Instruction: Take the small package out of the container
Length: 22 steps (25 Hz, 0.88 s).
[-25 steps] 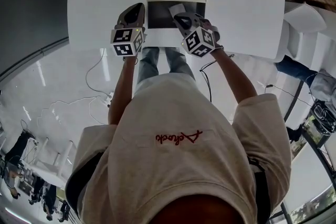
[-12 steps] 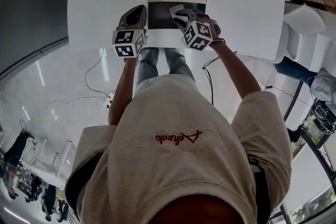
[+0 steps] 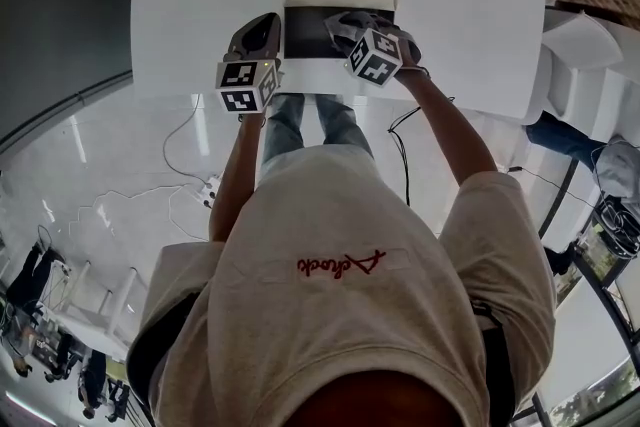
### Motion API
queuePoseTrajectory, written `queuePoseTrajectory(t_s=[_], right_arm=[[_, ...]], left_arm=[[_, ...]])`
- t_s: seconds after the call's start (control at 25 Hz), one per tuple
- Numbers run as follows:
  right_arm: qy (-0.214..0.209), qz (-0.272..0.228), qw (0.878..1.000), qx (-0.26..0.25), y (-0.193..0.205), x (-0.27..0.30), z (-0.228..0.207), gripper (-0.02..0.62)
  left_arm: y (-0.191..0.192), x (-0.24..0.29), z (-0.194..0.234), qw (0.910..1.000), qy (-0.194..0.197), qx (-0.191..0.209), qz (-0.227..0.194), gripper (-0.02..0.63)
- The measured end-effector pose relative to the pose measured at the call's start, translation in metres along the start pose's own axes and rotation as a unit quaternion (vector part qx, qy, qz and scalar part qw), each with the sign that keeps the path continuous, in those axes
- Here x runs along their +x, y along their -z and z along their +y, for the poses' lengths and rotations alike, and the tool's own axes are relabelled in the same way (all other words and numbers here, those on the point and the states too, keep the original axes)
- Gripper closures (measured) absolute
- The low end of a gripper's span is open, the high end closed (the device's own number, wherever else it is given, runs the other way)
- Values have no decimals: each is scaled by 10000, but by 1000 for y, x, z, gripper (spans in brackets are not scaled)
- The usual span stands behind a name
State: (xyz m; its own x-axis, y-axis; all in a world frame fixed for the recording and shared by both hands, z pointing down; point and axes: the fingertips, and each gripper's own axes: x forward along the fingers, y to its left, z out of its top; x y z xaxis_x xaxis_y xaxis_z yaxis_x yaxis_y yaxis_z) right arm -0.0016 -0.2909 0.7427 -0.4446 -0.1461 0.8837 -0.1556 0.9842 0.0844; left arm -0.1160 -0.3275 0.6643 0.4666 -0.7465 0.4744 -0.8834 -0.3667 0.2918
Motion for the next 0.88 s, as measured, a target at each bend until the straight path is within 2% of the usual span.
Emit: queuePoseTrajectory(t_s=[0.12,0.44,0.88], right_arm=[[-6,65,10000,36,5,3,-2,471],[35,113,9999,-30,7,8,2,574],[342,-128,9993,-83,-6,-9,1,583]], left_arm=[[1,1,0,10000,-4,-17,9,597],[1,-1,1,10000,20,-7,-35,597],[-2,-1,-4,9999,88,52,-42,597]])
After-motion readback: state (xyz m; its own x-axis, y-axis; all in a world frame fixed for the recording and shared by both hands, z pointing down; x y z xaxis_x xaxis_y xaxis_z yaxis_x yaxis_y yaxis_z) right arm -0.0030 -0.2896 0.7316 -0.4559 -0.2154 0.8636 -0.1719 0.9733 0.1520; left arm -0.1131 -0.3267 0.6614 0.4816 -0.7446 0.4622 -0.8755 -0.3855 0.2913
